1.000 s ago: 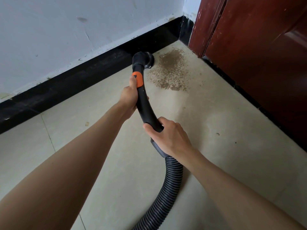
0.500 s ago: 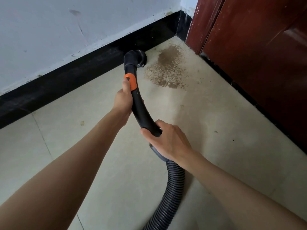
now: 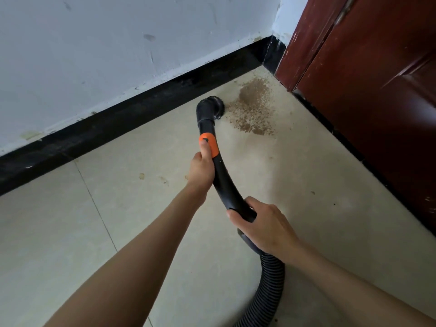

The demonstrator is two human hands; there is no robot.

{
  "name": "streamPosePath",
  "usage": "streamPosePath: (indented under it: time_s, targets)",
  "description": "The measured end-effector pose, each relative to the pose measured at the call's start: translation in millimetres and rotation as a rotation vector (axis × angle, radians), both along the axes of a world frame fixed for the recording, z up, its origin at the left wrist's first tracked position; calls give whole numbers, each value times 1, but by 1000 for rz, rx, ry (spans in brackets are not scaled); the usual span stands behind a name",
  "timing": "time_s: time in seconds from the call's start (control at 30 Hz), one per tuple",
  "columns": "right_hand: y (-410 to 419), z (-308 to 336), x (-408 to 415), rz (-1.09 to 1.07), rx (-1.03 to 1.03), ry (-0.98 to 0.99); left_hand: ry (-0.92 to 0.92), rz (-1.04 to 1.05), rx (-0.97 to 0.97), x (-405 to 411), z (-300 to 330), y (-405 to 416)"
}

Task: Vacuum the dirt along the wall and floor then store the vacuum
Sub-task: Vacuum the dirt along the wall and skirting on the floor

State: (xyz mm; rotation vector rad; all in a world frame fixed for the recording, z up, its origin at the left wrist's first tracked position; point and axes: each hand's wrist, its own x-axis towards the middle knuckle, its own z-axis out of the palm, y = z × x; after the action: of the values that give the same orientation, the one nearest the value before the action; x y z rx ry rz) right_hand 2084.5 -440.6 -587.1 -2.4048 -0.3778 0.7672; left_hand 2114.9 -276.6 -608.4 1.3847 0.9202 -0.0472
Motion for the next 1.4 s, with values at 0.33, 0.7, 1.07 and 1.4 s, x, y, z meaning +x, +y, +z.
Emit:
streamPosePath:
  time_s: [0.33, 0.7, 1.07, 1.4]
  targets:
    - [-14, 13, 30, 19, -28, -4, 50, 15, -71, 32, 21, -18]
    - [-32, 13, 59, 48, 61, 19, 157, 52, -85, 51, 37, -45]
    - [-24, 21, 48, 68, 96, 66, 250, -56, -119, 38, 60, -28]
    - [-21, 36, 30, 144, 106, 149, 200, 45, -56, -1, 64, -31]
